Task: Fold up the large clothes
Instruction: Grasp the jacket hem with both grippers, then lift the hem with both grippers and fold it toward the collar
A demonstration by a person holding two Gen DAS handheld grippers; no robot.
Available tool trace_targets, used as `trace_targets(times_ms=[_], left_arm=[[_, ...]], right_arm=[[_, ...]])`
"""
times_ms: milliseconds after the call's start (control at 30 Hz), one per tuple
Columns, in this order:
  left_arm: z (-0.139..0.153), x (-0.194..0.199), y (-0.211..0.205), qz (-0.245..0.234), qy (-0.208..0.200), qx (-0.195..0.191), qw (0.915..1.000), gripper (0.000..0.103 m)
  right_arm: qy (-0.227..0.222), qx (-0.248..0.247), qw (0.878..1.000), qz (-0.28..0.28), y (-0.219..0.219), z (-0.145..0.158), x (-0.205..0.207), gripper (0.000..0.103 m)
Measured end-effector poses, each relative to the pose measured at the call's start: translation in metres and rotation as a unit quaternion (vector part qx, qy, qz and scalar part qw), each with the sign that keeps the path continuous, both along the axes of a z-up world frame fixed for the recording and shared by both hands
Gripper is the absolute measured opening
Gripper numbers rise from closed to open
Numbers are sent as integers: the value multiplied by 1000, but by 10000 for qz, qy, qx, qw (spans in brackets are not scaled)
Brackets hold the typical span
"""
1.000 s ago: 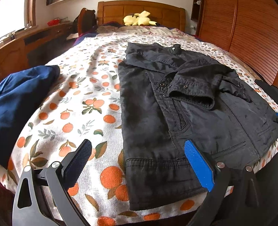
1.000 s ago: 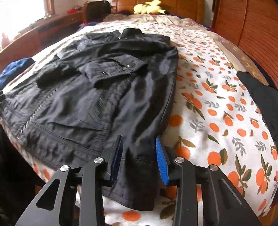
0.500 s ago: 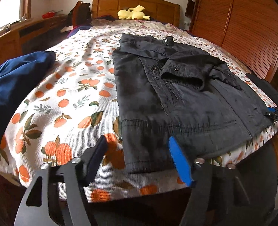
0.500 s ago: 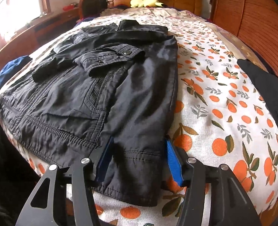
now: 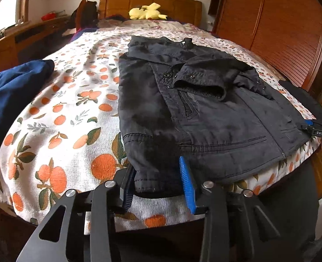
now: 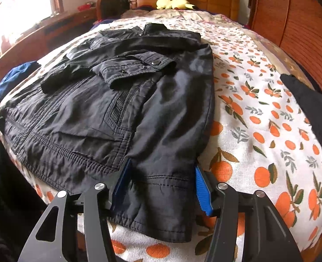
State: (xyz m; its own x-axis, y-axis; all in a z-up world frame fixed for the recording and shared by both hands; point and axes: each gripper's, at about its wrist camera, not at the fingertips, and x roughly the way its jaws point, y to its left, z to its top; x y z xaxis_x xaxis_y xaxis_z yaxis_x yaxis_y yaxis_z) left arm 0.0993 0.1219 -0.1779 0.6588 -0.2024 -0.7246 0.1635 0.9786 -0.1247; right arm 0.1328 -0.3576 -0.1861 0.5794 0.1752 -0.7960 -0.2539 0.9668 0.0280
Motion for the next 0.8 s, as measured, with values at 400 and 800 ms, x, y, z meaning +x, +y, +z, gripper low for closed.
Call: trace_targets(times_ms=[400,800], left_arm=[[85,3,-11,-107,-744,-167,9970,3],[213,9,-32,-34,-1938,-184,9809,3]], right_arm=[[-536,355,9977,232,4,55,6,6],[-1737,262,9841,272,19,189,11,5]])
